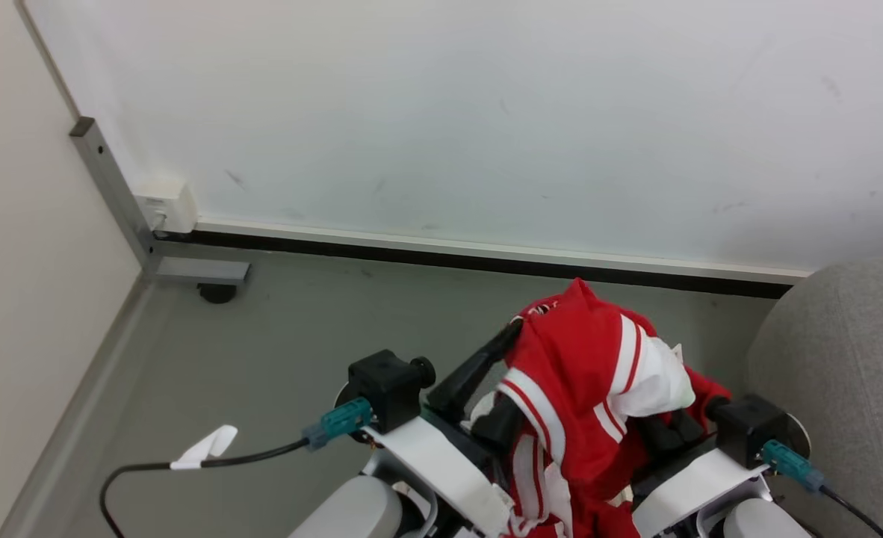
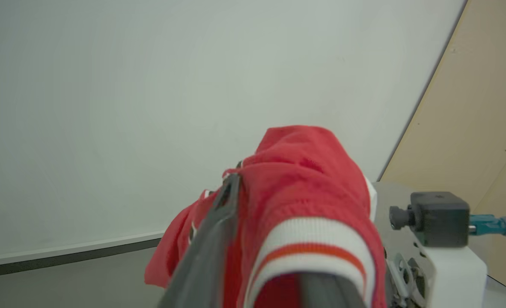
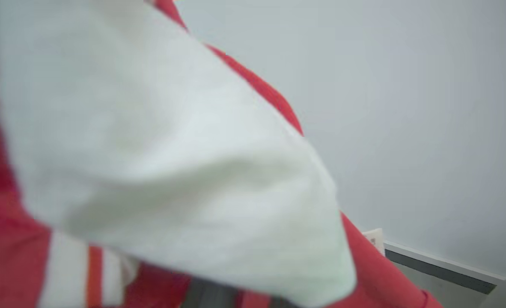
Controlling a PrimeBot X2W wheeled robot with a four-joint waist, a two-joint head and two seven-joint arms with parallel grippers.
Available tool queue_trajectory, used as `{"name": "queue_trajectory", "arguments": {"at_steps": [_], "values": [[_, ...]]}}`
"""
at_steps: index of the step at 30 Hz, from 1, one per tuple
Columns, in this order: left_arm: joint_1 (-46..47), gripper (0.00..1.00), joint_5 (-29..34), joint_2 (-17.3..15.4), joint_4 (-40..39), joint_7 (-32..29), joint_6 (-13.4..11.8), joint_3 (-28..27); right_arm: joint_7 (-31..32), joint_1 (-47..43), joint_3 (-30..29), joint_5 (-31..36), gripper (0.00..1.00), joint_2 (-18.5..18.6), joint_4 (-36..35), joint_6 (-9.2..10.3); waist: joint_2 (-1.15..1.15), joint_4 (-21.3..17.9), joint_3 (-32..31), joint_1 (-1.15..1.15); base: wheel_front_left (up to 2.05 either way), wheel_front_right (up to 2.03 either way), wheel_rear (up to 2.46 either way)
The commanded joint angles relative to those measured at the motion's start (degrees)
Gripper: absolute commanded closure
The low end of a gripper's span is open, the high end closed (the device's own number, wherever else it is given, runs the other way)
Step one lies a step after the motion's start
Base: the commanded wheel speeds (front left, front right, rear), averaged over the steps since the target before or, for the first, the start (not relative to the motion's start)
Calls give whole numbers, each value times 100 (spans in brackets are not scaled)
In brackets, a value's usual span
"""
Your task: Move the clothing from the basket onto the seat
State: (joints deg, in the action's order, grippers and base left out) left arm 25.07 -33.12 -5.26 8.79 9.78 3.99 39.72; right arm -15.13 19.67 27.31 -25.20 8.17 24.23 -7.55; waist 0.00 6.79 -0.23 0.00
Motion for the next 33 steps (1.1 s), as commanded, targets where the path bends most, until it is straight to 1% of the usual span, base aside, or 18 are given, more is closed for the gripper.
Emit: {"name": "queue_trajectory", "arguments": {"at_steps": [1,6,11,17,26,33], "values": [[-74,0,-12,-50,3,55,-10,-2,-3,-83,-104,15,100,32,-93,12,0,-122,26,0,0,0,0],[-94,0,-1,-88,-16,97,-12,6,-3,-134,-360,46,100,54,-309,12,0,-388,60,0,0,0,0],[-169,0,48,-188,-13,188,-22,7,-3,-119,-622,149,100,167,-505,12,0,-845,117,0,0,0,0],[-193,0,156,-289,50,254,-37,43,-3,-135,-1047,78,100,307,-782,12,0,-1430,201,0,0,0,0],[-70,0,253,-350,98,320,21,135,-3,-176,-1872,-19,100,511,-1235,12,0,-2245,361,0,0,0,0],[6,0,307,-410,163,288,68,278,-3,-159,-2542,1,100,609,-1620,12,0,-2742,481,0,0,0,0]]}}
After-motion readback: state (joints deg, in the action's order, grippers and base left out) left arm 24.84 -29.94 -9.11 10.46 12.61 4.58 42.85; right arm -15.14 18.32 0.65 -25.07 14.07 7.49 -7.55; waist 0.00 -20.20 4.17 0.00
